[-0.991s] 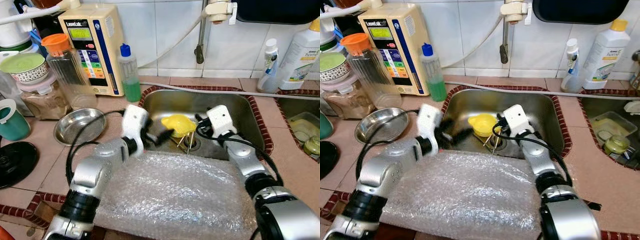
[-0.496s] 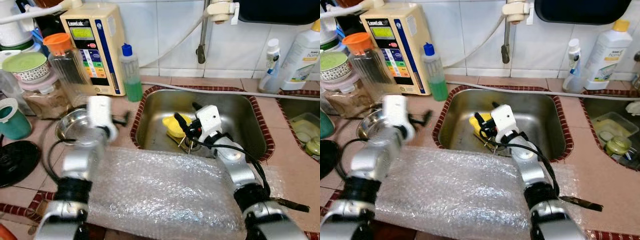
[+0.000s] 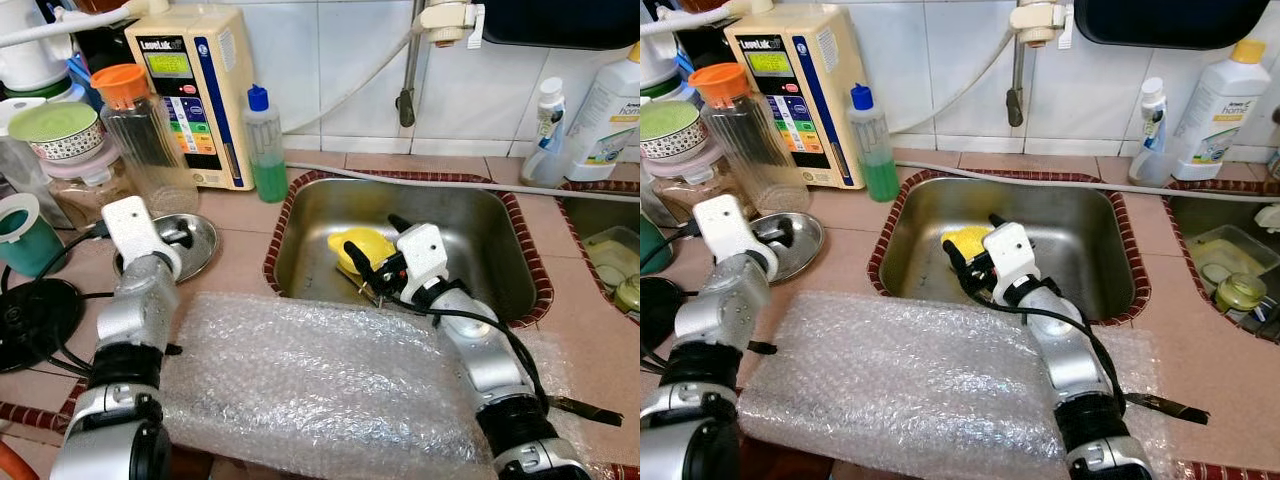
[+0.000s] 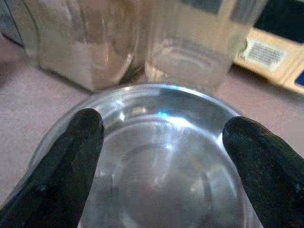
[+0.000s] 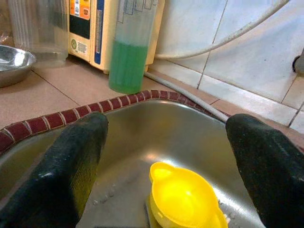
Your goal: Kitchen organization
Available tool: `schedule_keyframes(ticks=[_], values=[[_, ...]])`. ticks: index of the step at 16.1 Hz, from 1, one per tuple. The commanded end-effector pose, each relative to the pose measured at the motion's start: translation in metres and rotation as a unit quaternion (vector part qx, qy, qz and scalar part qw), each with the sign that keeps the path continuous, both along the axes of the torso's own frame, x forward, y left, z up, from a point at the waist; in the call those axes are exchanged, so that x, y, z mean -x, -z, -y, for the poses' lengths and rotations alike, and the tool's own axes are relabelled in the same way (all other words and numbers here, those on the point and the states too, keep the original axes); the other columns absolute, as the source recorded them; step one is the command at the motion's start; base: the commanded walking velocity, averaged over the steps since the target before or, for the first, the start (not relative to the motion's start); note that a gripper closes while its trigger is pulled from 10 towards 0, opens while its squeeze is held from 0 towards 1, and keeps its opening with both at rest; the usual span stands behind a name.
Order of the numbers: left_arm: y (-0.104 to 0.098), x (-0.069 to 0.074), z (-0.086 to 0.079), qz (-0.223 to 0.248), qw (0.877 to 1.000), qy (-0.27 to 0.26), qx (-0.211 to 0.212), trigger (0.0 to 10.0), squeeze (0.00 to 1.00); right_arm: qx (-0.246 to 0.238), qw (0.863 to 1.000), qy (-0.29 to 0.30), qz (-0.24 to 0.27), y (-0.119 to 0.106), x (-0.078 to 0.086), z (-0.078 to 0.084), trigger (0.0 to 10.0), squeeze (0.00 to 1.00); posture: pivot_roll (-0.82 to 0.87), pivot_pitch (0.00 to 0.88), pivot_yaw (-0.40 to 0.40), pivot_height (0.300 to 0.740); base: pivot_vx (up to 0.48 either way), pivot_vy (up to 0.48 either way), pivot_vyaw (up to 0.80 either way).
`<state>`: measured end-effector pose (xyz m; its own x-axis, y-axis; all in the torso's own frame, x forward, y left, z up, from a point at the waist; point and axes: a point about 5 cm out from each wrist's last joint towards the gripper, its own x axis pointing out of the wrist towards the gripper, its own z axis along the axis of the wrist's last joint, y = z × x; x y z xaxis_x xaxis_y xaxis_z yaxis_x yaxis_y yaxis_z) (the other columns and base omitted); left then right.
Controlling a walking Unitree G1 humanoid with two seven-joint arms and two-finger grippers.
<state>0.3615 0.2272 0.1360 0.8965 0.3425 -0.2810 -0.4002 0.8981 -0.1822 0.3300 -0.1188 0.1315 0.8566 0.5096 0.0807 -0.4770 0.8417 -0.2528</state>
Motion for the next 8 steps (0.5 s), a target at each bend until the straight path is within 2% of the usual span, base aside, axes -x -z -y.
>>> schedule_keyframes(ticks=[1, 3, 4, 5, 6, 7, 8], values=[[-0.007, -0.003, -0.004, 0.013, 1.000, -0.020, 0.003, 10.0, 1.00, 0.002, 1.000, -0.009, 0.009, -0.006, 0.001, -0.001, 10.0, 1.00, 0.04, 0.000, 0.084, 0.740, 0.000, 0.000, 0.00], [0.000, -0.001, -0.010, -0.008, 0.998, -0.057, 0.019, 10.0, 1.00, -0.002, 1.000, -0.011, 0.000, -0.004, 0.004, 0.003, 10.0, 1.00, 0.04, 0.000, 0.081, 0.740, 0.000, 0.000, 0.00], [0.002, 0.001, -0.013, -0.015, 0.998, -0.063, 0.013, 10.0, 0.84, -0.004, 1.000, -0.017, -0.005, -0.003, 0.006, 0.001, 10.0, 0.98, 0.04, 0.000, 0.074, 0.740, 0.000, 0.000, 0.00], [0.002, 0.001, -0.013, -0.014, 0.998, -0.064, 0.013, 10.0, 0.59, -0.009, 1.000, -0.024, -0.008, -0.003, 0.007, -0.001, 10.0, 0.95, 0.04, 0.000, 0.075, 0.740, 0.000, 0.000, 0.00], [0.002, 0.001, -0.017, -0.014, 0.997, -0.070, 0.003, 10.0, 0.00, -0.026, 0.996, -0.086, -0.018, -0.006, 0.017, -0.013, 10.0, 0.34, 0.03, 0.000, 0.086, 0.740, 0.000, 0.000, 0.00], [0.002, 0.001, -0.019, -0.014, 0.997, -0.073, 0.001, 10.0, 0.00, -0.028, 0.994, -0.103, -0.020, -0.006, 0.020, -0.017, 10.0, 0.34, 0.02, 0.000, 0.088, 0.740, 0.000, 0.000, 0.00], [0.005, 0.002, -0.021, -0.027, 0.996, -0.083, 0.002, 10.0, 0.00, -0.016, 0.987, -0.155, -0.035, -0.006, 0.032, -0.022, 10.0, 0.00, 0.02, 0.000, 0.092, 0.740, 0.000, 0.000, 0.00]])
